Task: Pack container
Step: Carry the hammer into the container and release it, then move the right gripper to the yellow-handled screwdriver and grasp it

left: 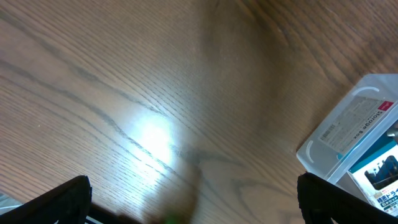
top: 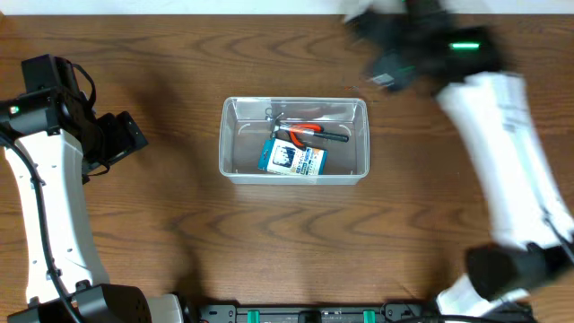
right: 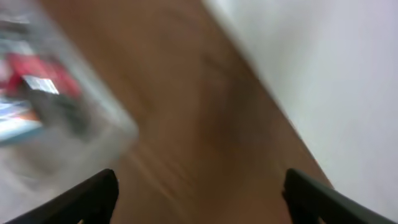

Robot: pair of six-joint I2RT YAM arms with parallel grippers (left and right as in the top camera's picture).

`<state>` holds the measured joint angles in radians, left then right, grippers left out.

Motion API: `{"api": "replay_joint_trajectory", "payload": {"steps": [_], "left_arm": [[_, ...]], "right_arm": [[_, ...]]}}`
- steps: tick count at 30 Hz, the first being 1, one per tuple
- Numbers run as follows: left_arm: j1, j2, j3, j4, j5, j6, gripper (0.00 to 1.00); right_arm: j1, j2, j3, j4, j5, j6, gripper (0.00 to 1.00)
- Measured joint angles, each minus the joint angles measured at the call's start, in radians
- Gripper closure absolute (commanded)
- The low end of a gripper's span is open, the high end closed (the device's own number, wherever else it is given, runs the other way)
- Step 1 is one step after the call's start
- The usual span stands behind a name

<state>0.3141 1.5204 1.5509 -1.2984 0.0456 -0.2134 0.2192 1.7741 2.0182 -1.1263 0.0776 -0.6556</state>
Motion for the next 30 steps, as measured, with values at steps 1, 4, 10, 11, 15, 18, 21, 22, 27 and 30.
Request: {"api": "replay_joint_trajectory", "payload": {"steps": [1,4,10,11,15,18,21,22,27,30], "left_arm": [[0.000,0.000,0.000,0.000,0.000,0.000,0.02],[0.000,0.000,0.000,0.000,0.000,0.000,0.02],[0.000,0.000,0.000,0.000,0.000,0.000,0.02],[0.000,0.000,0.000,0.000,0.000,0.000,0.02],[0.000,0.000,0.000,0.000,0.000,0.000,0.02],[0.000,0.000,0.000,0.000,0.000,0.000,0.02],[0.000,0.000,0.000,0.000,0.000,0.000,0.02],[0.000,0.000,0.000,0.000,0.000,0.000,0.02],[0.000,0.000,0.000,0.000,0.000,0.000,0.02],[0.000,0.000,0.000,0.000,0.000,0.000,0.02]], "right_arm": [[-0.081,-0.033,0.007,-0.018,0.005,0.018,0.03],[-0.338,-0.074,0.014,-0.084,-0.014,0.051,0.01],[-0.639,0.024,-0.003,-0.190,-0.054,0.070,0.01],[-0.672,0.053,-0.006,-0.202,-0.058,0.070,0.01],[-0.760,0.162,-0.012,-0.209,-0.066,0.069,0.03],[-0.788,0.238,-0.013,-0.209,-0.070,0.069,0.05],[-0.796,0.302,-0.013,-0.210,-0.074,0.068,0.09],[-0.796,0.325,-0.014,-0.210,-0.076,0.068,0.09],[-0.796,0.415,-0.015,-0.217,-0.081,0.068,0.15],[-0.795,0.461,-0.020,-0.216,-0.082,0.070,0.15]]}}
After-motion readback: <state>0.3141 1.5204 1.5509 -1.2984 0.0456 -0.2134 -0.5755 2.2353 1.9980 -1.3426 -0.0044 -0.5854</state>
